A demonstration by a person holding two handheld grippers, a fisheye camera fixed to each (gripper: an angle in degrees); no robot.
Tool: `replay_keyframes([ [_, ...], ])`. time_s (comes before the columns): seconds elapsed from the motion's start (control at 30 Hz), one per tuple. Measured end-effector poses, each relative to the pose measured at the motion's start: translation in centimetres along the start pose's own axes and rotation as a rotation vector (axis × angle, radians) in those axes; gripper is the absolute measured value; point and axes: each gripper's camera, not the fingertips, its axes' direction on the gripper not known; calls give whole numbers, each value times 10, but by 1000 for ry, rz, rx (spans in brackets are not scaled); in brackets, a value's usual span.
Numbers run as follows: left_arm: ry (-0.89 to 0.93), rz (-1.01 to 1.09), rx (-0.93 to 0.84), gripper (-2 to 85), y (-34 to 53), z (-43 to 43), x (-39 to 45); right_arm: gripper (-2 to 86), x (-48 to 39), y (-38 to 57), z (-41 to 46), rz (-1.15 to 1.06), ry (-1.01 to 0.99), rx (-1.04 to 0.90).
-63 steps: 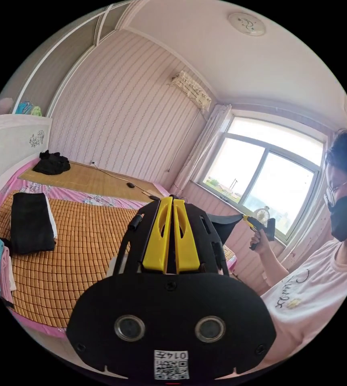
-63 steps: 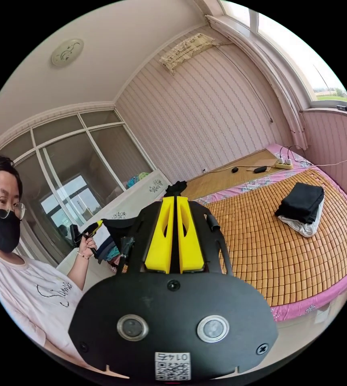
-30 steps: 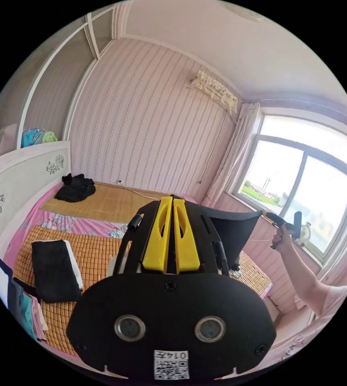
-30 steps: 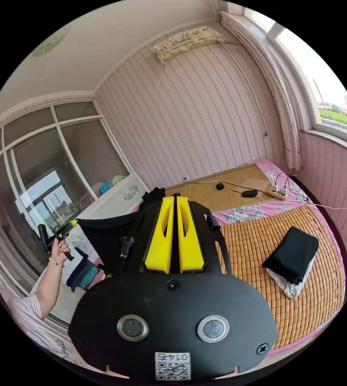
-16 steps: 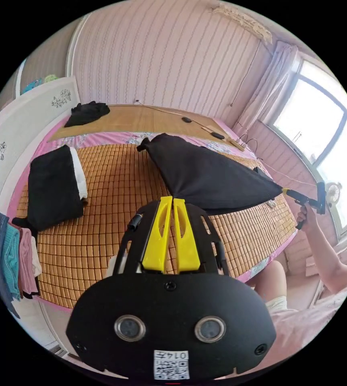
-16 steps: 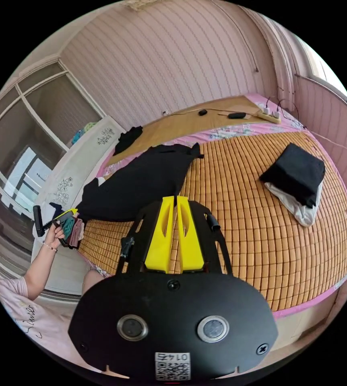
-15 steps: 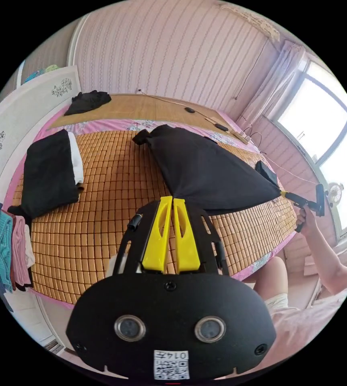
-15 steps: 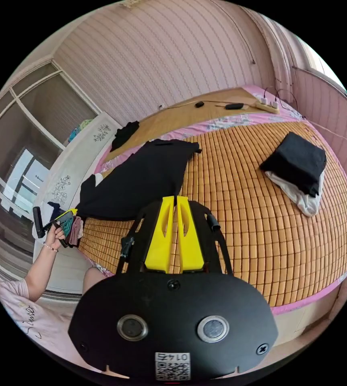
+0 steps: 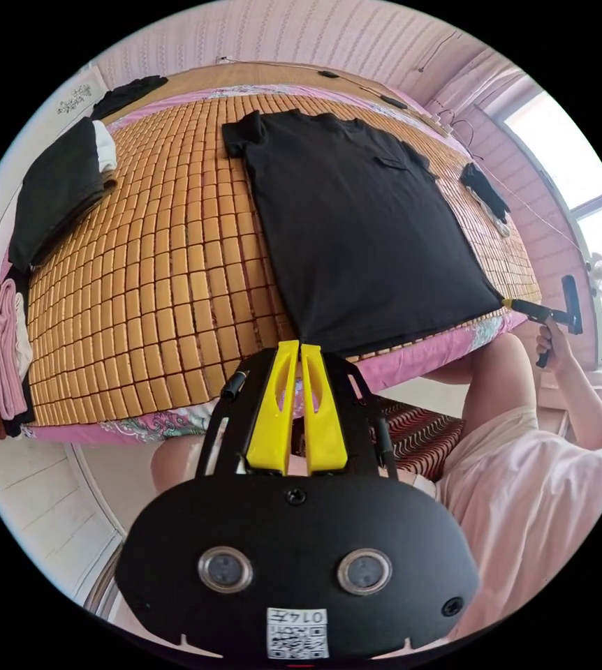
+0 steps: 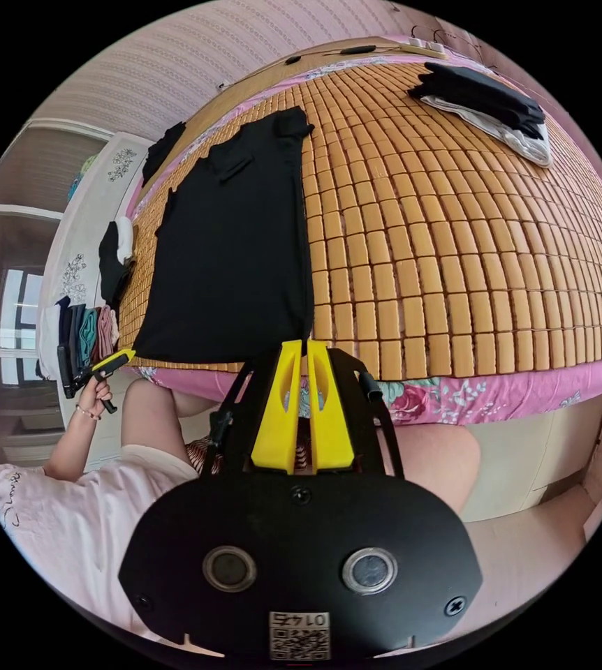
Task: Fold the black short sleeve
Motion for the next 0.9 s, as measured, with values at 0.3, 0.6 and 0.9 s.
replay_keyframes([
  [0.3,23,39,-61,-7,69,43,-7,35,34,60,34,-47,20,-73],
  [0.6,-53,-14,85,-10,54,47,-73,41,-46,4,67,-460,215,-36],
  [0.9,-102,-83,177,-8,-125,138,-155,62,-277,-192,241,-926,119,41],
])
